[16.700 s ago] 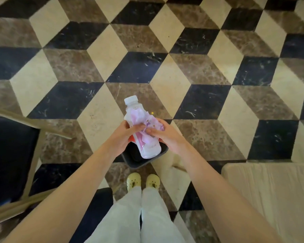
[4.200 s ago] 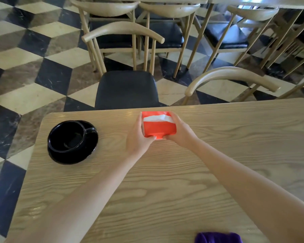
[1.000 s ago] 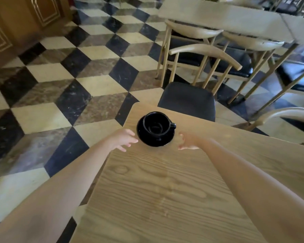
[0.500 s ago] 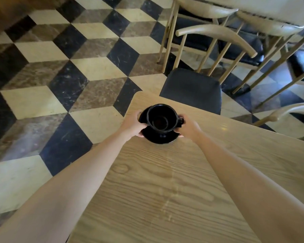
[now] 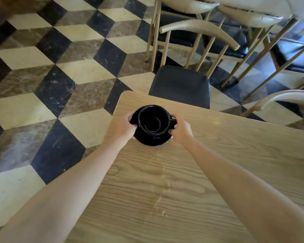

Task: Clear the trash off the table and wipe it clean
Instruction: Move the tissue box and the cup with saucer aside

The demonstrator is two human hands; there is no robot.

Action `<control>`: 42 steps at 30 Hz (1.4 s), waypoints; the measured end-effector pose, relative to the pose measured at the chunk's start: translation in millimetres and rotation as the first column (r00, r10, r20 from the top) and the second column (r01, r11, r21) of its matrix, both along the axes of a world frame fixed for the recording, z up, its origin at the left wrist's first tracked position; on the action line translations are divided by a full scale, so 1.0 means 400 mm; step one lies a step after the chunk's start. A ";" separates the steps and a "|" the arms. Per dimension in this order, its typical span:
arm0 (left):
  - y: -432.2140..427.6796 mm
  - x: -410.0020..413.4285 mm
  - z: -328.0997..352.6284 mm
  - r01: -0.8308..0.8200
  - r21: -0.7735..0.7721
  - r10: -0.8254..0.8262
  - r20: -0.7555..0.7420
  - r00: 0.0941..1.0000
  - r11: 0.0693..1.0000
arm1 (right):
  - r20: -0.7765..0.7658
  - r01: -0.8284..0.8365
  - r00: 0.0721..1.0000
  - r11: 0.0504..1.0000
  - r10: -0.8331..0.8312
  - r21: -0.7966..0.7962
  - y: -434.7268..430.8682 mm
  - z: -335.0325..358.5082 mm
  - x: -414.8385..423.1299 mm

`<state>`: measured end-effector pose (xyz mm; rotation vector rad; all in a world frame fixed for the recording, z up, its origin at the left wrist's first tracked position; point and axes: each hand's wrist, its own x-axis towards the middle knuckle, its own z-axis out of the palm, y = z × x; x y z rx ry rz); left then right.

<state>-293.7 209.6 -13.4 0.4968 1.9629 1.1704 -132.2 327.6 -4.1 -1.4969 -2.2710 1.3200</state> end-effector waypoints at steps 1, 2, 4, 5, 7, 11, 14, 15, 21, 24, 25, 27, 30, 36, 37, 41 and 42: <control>0.004 0.010 0.006 0.003 0.010 -0.003 0.000 1.000 1.000 | -0.002 0.004 1.000 1.000 -0.004 -0.002 0.001 0.007 0.017; 0.011 0.022 0.013 0.007 0.022 -0.007 0.001 1.000 1.000 | -0.001 0.004 1.000 1.000 -0.004 -0.006 0.003 0.016 0.034; 0.029 0.050 0.030 0.029 0.044 -0.029 0.003 1.000 0.999 | 0.013 0.001 1.000 1.000 -0.001 -0.001 0.009 0.036 0.073; 0.040 0.066 0.038 0.046 0.044 -0.046 0.000 0.999 0.998 | 0.022 0.004 1.000 1.000 -0.004 0.011 0.014 0.048 0.093; 0.064 0.107 0.055 0.076 0.041 -0.075 -0.025 0.997 0.996 | 0.030 0.029 0.999 0.998 -0.031 0.048 0.023 0.073 0.138; 0.116 0.205 0.089 0.127 0.085 -0.118 -0.111 0.987 0.988 | -0.013 0.090 0.996 0.986 -0.089 0.139 0.050 0.118 0.249; 0.153 0.291 0.118 0.168 0.113 -0.150 -0.158 0.976 0.979 | -0.078 0.142 0.989 0.971 -0.129 0.193 0.072 0.148 0.347; 0.167 0.324 0.126 0.178 0.113 -0.156 -0.181 0.971 0.977 | -0.097 0.167 0.984 0.967 -0.150 0.193 0.077 0.157 0.385; 0.237 0.555 0.175 0.280 0.065 -0.248 -0.305 0.920 0.958 | -0.083 0.261 0.964 0.955 -0.251 0.143 0.097 0.207 0.633; 0.263 0.684 0.186 0.350 0.045 -0.319 -0.319 0.893 0.936 | -0.046 0.293 0.956 0.947 -0.290 0.132 0.101 0.225 0.766; 0.270 0.727 0.188 0.370 0.043 -0.341 -0.302 0.890 0.928 | -0.041 0.304 0.953 0.943 -0.302 0.134 0.103 0.228 0.810; 0.285 0.811 0.191 0.404 0.051 -0.377 -0.265 0.887 0.913 | -0.025 0.329 0.944 0.933 -0.329 0.148 0.109 0.232 0.896; 0.310 0.939 0.198 0.457 0.059 -0.431 -0.242 0.869 0.888 | 0.028 0.361 0.927 0.910 -0.374 0.203 0.125 0.231 1.026; 0.374 1.161 0.191 0.562 0.047 -0.548 -0.166 0.820 0.826 | 0.031 0.457 0.880 0.861 -0.474 0.222 0.155 0.207 1.257; 0.385 1.195 0.185 0.571 0.034 -0.562 -0.137 0.816 0.820 | 0.031 0.478 0.867 0.848 -0.497 0.228 0.157 0.202 1.289; 0.420 1.326 0.152 0.596 -0.039 -0.597 -0.058 0.800 0.802 | 0.009 0.575 0.809 0.795 -0.588 0.193 0.160 0.169 1.406; 0.426 1.354 0.142 0.598 -0.046 -0.600 -0.055 0.798 0.800 | 0.008 0.585 0.802 0.789 -0.597 0.188 0.159 0.158 1.433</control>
